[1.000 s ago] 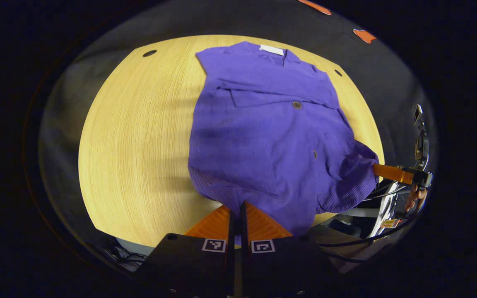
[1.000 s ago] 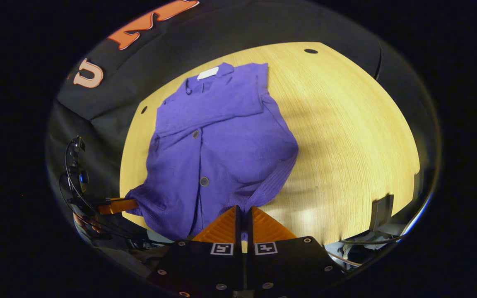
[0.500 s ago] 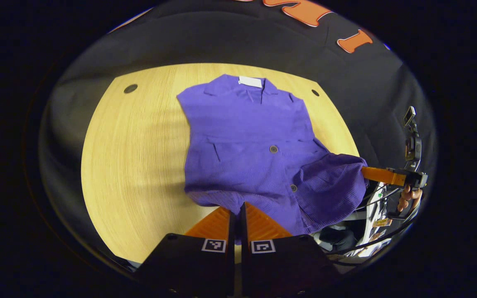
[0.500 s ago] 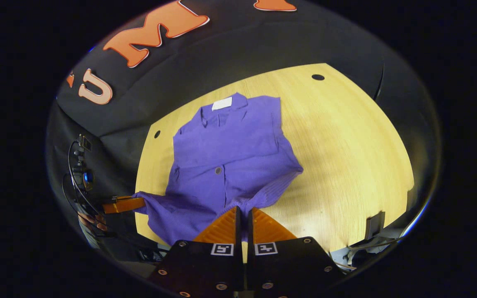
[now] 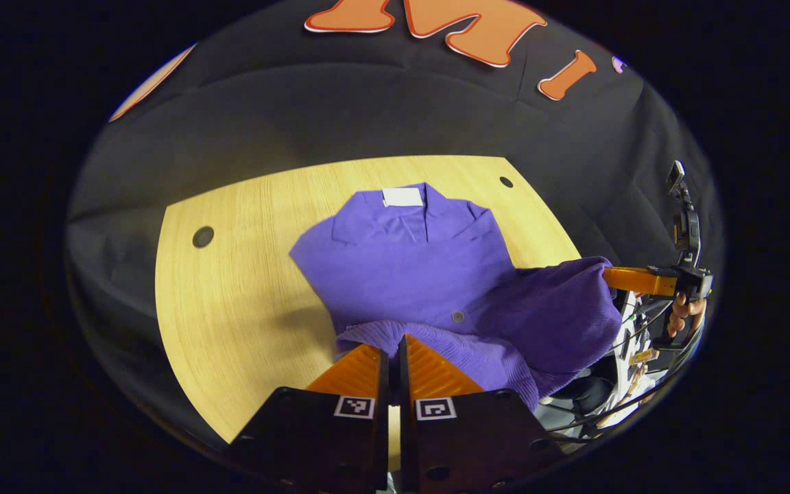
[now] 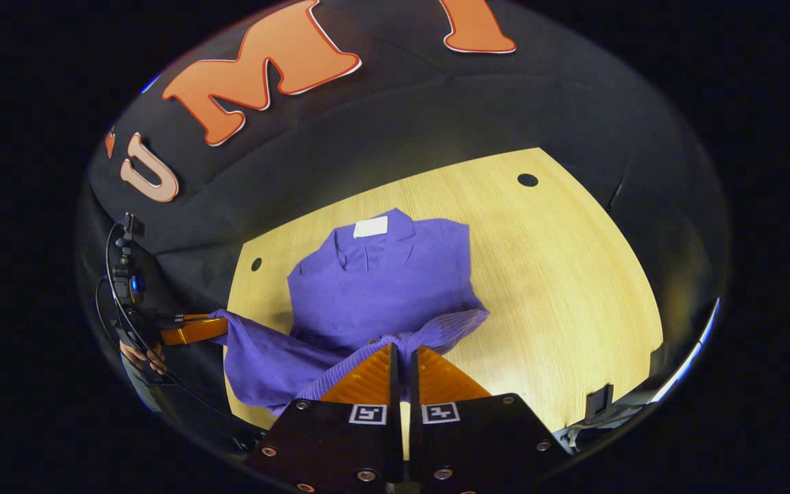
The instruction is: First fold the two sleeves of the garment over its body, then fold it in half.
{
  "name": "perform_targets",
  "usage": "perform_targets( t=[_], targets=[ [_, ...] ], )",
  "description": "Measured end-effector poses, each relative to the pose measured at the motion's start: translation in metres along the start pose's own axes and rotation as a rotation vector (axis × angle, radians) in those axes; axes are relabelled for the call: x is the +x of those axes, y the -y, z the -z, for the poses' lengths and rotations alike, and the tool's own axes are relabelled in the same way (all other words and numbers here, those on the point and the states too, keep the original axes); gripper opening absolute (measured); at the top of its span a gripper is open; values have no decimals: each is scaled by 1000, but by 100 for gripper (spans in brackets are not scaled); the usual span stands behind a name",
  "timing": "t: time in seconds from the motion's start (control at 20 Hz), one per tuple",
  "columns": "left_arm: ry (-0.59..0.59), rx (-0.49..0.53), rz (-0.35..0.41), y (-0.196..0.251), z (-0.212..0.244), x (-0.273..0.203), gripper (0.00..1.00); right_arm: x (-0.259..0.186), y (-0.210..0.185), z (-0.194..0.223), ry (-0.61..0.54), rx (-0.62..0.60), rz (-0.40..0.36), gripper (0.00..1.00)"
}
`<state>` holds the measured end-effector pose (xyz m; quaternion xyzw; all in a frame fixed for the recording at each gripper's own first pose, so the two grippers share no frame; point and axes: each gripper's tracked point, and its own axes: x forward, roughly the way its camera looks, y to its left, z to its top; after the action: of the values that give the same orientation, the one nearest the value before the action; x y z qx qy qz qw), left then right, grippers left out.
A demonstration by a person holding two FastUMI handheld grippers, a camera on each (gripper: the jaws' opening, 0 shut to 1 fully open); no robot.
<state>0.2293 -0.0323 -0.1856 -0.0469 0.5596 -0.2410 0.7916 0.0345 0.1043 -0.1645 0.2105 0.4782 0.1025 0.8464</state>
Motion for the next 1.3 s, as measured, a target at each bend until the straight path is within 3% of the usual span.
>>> perform_targets(
  t=[0.15, 0.35, 0.7, 0.95, 1.15, 1.3],
  targets=[
    [-5, -51, 7, -18, -33, 15, 8, 21, 6, -24, -42, 7, -7, 4],
    [-62, -135, -58, -50, -49, 44, 8, 61, 19, -51, -124, -13, -36, 4],
    [-184, -161, -200, -82, -52, 96, 8, 148, 53, -75, -280, -50, -54, 4],
    [-136, -20, -163, -70, -86, 104, 8, 181, 57, -87, -347, -115, -139, 4],
    [-51, -24, -273, -93, -111, 132, 7, 215, 62, -118, -314, -18, -186, 4],
    [27, -131, -370, -110, -100, 141, 8, 238, 59, -149, -231, 139, -193, 6]
  ],
)
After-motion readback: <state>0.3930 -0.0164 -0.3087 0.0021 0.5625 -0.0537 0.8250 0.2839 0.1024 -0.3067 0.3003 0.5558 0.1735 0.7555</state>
